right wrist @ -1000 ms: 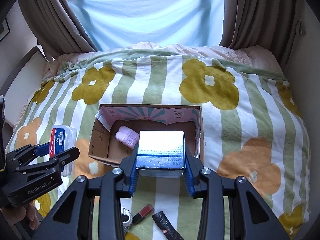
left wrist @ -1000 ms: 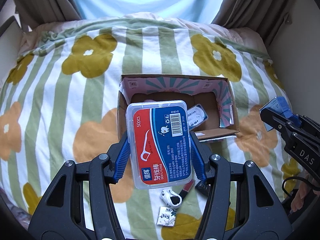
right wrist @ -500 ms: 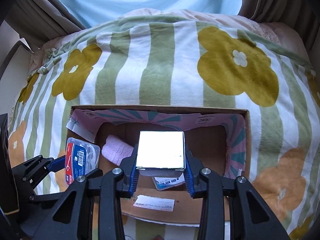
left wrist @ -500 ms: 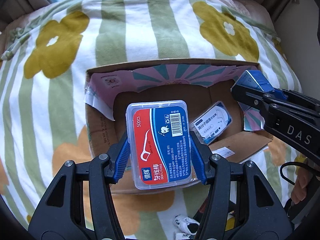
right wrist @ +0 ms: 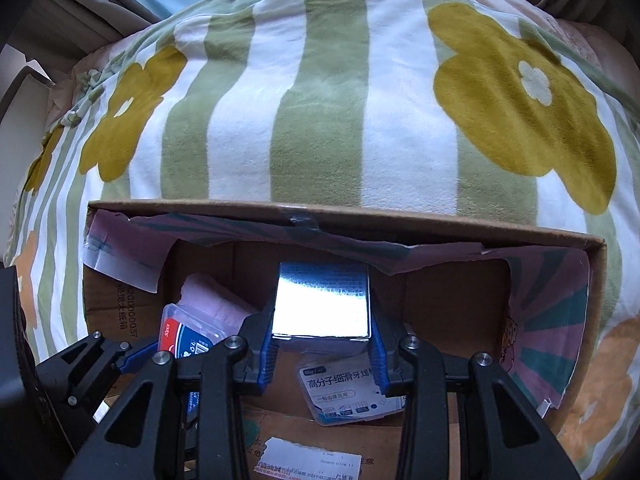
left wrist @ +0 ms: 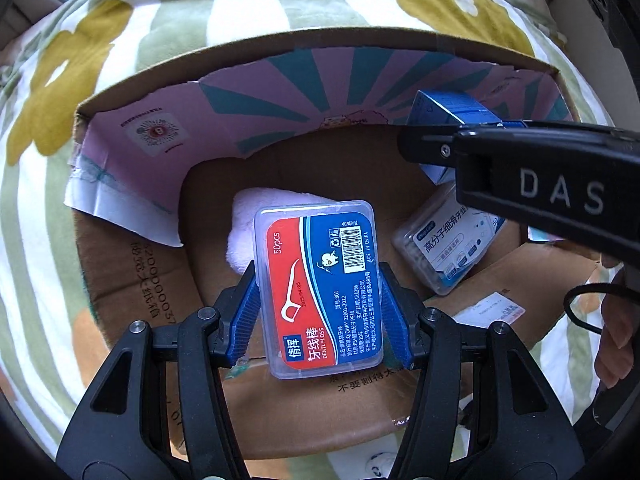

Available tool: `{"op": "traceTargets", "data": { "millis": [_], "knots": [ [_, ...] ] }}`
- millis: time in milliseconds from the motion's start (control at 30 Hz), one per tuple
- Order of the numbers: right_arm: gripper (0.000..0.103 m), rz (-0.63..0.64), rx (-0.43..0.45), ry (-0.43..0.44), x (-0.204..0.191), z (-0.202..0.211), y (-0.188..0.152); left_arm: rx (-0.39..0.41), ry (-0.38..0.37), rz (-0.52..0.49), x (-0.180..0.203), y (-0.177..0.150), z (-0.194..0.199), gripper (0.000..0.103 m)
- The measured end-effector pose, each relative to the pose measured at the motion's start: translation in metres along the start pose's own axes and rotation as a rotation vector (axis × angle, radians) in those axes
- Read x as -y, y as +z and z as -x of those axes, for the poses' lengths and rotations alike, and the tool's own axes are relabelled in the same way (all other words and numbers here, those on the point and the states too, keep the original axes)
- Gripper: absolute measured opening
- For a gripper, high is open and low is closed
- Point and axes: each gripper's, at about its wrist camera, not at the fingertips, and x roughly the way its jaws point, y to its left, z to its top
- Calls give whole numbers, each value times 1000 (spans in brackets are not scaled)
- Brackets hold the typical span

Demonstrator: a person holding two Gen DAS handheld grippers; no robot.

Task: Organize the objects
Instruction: 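Open both tools to drop the floss case and blue box into the box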

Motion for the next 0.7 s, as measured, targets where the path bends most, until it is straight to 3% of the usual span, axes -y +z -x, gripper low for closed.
{"op": "traceTargets", "data": {
  "millis": [200, 233, 267, 300, 333, 367, 400, 700],
  "knots": [
    [35, -12, -21, 10, 4, -1, 4, 10, 16, -17, 1, 0, 4, 52],
    [37, -19, -29, 11, 5, -2, 6, 11, 9, -23, 1, 2, 5, 56],
    [40, -24, -35, 12, 6, -2, 7, 15, -8, -26, 2, 2, 8, 80],
    [50, -28, -39, 20, 7, -2, 8, 17, -20, -24, 2, 2, 10, 100],
    [59, -31, -41, 20, 9, -1, 9, 27, -20, -25, 2, 1, 13, 103],
    [83, -37, -40, 11, 10, 0, 9, 34, -24, -31, 3, 1, 16, 103],
    [97, -40, -35, 3, 12, 1, 9, 31, -27, -40, 5, 1, 16, 103],
    [98, -47, -33, -8, 18, 4, 9, 35, -32, -47, 14, 3, 18, 103]
  ]
}}
